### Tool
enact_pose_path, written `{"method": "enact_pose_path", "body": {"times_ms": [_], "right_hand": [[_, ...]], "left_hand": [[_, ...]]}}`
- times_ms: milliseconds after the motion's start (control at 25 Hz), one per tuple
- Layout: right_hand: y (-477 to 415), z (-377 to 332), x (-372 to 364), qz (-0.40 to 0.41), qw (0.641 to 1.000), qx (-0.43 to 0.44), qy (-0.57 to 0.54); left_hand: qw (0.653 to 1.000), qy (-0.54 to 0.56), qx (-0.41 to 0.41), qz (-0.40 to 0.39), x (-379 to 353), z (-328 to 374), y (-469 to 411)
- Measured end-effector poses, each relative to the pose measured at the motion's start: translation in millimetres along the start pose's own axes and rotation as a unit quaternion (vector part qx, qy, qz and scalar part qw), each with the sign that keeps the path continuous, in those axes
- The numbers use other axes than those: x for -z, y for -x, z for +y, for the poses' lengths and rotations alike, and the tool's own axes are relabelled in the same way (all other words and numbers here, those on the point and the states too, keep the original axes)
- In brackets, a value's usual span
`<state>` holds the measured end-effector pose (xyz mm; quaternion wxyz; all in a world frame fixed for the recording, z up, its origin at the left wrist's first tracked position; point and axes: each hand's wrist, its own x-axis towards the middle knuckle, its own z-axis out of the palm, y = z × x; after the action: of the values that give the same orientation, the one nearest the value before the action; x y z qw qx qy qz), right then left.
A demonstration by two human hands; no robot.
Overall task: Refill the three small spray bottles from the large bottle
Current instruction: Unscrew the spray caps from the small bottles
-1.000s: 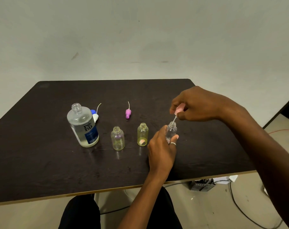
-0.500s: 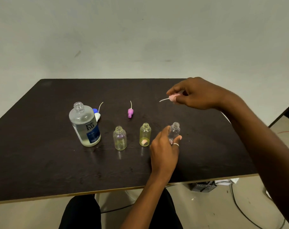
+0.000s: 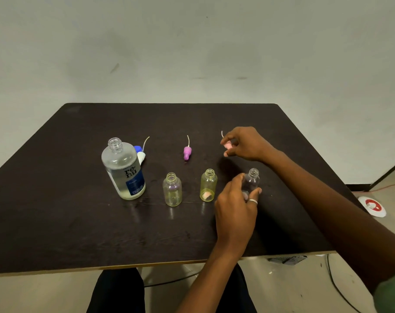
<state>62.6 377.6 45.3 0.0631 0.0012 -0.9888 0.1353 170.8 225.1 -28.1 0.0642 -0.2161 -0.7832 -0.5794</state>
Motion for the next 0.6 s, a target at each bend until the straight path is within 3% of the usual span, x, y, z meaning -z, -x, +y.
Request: {"method": "enact_pose_path", "body": {"times_ms": [600], "right_hand": [[-2.8,18.2,-28.2,0.014,1.0,-0.001,-0.003]], "left_hand": [[1.0,-0.005,0.0,0.006,1.4,1.1,-0.9]]}}
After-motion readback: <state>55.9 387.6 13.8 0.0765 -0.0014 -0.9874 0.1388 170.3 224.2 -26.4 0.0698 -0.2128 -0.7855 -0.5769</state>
